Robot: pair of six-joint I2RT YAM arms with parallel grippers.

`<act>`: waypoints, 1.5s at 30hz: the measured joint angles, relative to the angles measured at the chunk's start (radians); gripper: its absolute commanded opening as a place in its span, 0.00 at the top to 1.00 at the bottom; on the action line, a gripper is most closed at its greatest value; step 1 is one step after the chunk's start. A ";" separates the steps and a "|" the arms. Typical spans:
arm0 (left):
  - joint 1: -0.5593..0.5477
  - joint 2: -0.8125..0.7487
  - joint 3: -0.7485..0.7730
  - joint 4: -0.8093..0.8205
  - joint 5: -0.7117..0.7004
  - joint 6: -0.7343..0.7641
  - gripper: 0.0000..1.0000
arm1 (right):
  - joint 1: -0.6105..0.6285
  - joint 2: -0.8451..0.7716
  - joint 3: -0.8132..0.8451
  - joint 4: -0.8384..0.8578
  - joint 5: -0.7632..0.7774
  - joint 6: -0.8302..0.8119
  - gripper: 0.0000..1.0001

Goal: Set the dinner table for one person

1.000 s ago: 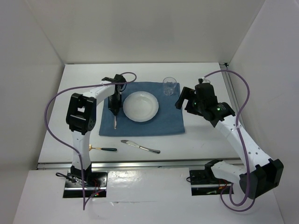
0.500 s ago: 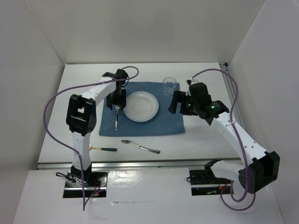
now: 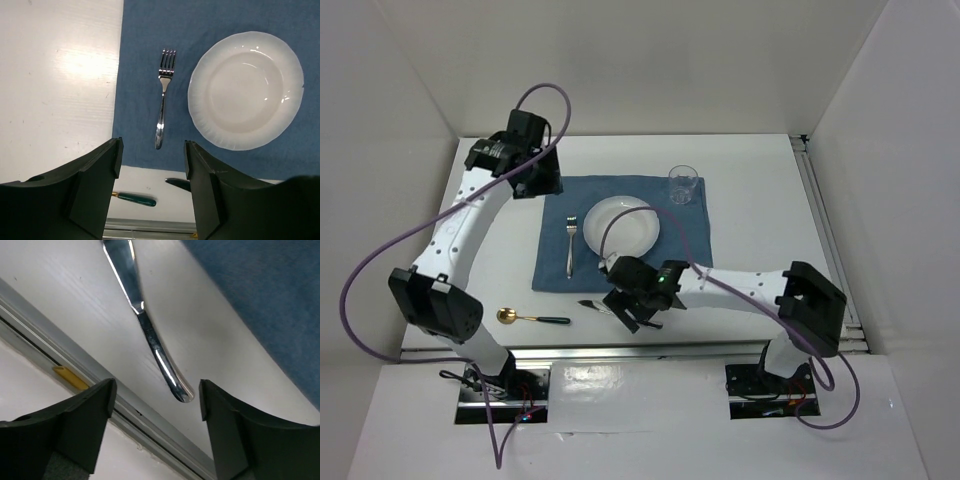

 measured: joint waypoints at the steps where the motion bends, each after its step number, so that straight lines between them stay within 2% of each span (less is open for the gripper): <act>1: 0.013 -0.021 -0.023 0.008 0.010 0.000 0.31 | 0.018 0.017 0.000 0.004 0.010 -0.010 0.27; 8: 0.063 -0.004 -0.145 0.020 0.061 -0.001 0.33 | 0.031 0.075 -0.019 0.076 0.034 -0.055 0.37; 16: 0.081 0.000 -0.166 0.026 0.082 0.000 0.33 | 0.036 0.142 -0.063 0.156 0.019 -0.066 0.43; 22: 0.106 -0.002 -0.166 0.032 0.085 0.000 0.33 | 0.043 0.152 -0.062 0.188 0.006 -0.068 0.54; 26: 0.113 -0.005 -0.166 0.037 0.089 -0.001 0.33 | 0.049 0.156 -0.062 0.203 0.001 -0.073 0.71; 38: 0.140 -0.038 -0.190 0.055 0.098 -0.005 0.34 | 0.079 0.152 -0.061 0.212 0.043 -0.101 0.75; 45: 0.149 -0.058 -0.191 0.062 0.101 -0.006 0.34 | 0.109 0.127 -0.058 0.161 0.065 -0.148 0.76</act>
